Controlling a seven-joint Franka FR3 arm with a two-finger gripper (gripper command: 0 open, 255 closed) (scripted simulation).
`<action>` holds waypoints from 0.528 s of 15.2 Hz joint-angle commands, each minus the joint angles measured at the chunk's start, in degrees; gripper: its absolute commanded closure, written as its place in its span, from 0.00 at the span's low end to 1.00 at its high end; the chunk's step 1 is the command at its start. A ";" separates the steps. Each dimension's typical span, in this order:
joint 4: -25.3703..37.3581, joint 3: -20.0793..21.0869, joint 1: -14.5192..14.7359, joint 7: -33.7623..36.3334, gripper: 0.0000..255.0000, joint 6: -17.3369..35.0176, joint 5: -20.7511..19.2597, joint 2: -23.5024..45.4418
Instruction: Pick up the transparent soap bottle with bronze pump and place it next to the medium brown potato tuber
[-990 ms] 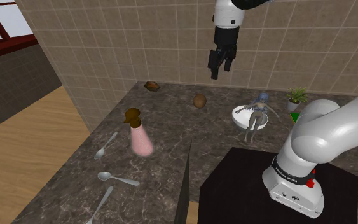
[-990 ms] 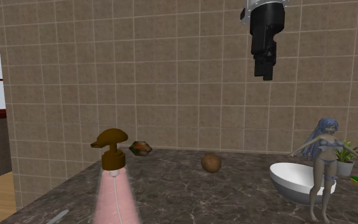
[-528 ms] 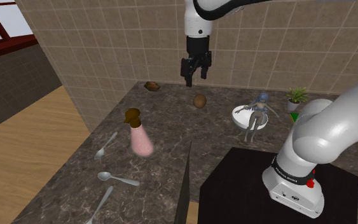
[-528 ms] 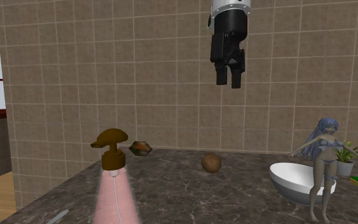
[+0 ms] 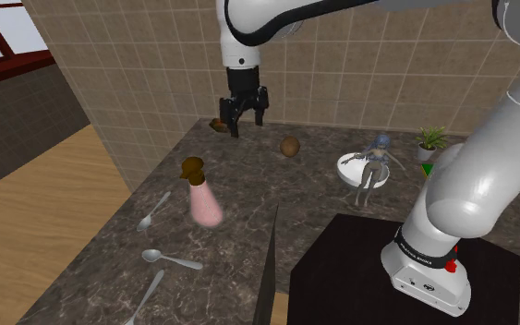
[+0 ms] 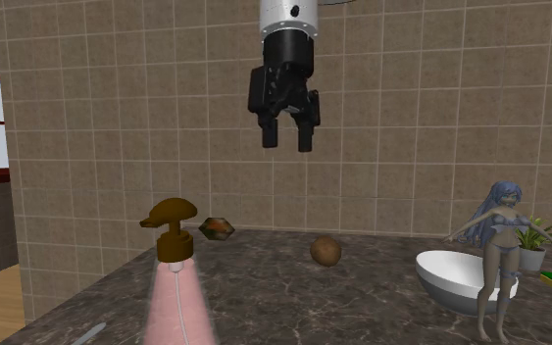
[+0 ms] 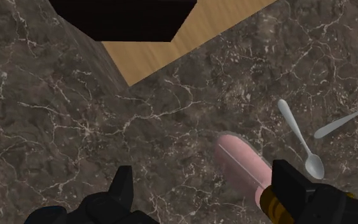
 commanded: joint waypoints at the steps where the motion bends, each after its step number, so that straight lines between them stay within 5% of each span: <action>1: 3.64 1.01 0.56 1.66 0.00 0.38 -0.16 4.23; 8: 19.22 3.64 3.40 7.37 0.00 -0.19 -2.17 20.08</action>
